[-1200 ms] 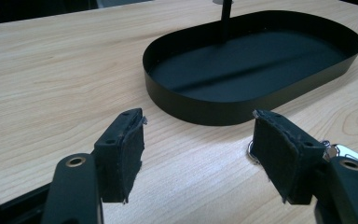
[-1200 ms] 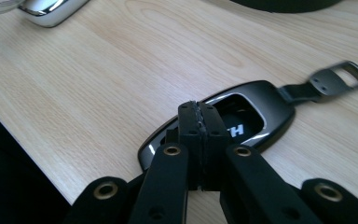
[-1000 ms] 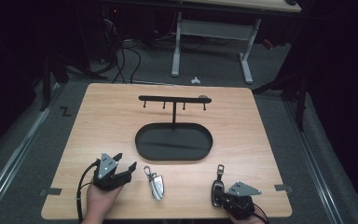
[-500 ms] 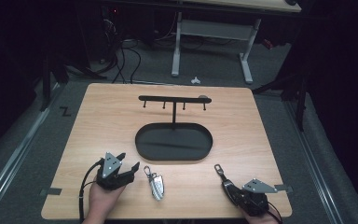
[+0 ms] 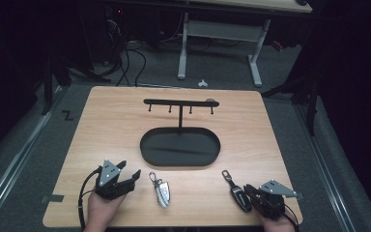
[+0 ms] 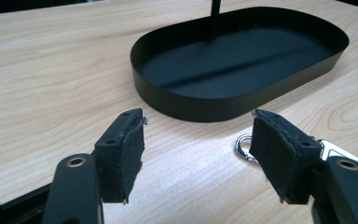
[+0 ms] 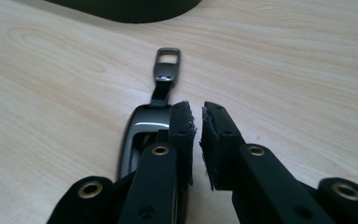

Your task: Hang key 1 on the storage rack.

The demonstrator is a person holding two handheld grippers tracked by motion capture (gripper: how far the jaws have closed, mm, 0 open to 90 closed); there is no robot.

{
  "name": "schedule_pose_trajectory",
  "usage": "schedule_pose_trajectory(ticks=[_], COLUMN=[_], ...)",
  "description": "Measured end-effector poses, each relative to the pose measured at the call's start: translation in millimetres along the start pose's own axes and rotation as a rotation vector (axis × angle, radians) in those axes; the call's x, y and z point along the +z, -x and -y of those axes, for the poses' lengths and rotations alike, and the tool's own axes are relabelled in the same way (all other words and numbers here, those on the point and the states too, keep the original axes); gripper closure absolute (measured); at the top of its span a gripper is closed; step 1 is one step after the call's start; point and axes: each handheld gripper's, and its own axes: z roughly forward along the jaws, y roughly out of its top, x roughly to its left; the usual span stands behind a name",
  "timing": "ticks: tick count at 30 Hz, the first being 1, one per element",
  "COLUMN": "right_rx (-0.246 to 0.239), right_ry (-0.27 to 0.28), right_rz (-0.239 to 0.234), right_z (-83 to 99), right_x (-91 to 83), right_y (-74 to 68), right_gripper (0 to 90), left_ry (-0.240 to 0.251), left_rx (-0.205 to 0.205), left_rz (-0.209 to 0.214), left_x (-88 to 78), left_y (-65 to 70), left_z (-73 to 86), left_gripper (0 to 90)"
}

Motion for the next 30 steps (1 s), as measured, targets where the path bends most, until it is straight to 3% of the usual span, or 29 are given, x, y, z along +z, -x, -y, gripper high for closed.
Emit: schedule_pose_trajectory(ticks=[9,15,21,25,30], right_rx=[0.012,-0.031,-0.080,-0.064,-0.058], right_ry=[-0.027,-0.067,-0.172,-0.262,-0.310], right_rz=[0.035,0.043,0.050,0.013,0.011], right_z=[-14.7,-28.0,-39.9,-45.5,-52.9], right_x=[14.1,21.6,26.0,32.8,35.7], right_y=[4.3,-0.4,-2.7,-2.3,-3.5], right_gripper=[84.8,83.8,77.1,75.1,72.2], left_ry=[-0.001,-0.014,-0.029,-0.039,-0.047], left_rx=[-0.036,-0.020,0.007,0.033,0.054], left_rz=[0.012,0.015,0.031,0.028,0.028], left_x=[-12.5,-12.9,-11.2,-9.2,-4.8], left_y=[-8.5,-7.3,-3.3,-0.6,-0.6], left_z=[5.4,7.2,8.2,8.7,9.0], left_gripper=[35.9,37.2,40.6,40.2,39.2])
